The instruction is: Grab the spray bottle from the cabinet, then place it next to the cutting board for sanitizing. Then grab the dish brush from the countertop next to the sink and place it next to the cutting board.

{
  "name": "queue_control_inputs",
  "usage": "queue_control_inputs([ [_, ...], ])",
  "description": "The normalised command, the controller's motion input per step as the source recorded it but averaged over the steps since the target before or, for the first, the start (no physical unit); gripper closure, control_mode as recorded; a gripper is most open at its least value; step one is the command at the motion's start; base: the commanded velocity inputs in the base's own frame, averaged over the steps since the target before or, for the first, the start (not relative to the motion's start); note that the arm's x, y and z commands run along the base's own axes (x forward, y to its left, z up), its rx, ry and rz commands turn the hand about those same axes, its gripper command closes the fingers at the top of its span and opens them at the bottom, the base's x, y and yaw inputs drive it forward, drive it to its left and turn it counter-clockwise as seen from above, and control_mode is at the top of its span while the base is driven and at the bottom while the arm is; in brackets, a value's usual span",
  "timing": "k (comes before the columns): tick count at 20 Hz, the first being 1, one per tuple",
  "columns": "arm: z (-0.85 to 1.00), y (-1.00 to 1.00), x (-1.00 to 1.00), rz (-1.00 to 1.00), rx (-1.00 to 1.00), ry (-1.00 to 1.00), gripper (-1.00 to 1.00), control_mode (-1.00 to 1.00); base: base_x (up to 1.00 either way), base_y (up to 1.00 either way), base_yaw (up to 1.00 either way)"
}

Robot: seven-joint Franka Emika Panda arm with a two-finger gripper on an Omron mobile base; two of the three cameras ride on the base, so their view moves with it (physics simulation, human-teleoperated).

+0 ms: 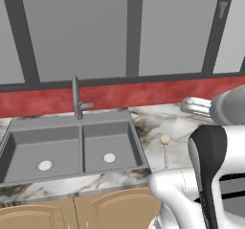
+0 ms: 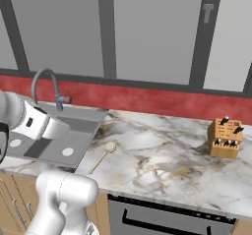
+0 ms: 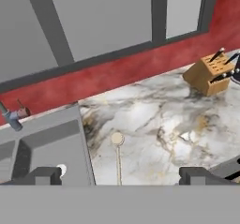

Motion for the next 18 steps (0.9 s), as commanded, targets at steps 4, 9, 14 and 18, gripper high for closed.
queue_control_inputs([
  [4,-0.64,-0.01,0.31,0.00,0.00,0.57,-1.00,-1.00,0.00,0.00,0.00],
  [9,-0.78,-0.20,0.21,0.00,0.00,0.45,-1.00,-1.00,0.00,0.00,0.00],
  [14,-0.60,-0.15,0.29,0.01,0.14,0.10,-1.00,-1.00,0.00,0.00,0.00],
  [18,-0.51,0.00,0.51,0.02,0.02,0.00,-1.00,-1.00,0.00,0.00,0.00],
])
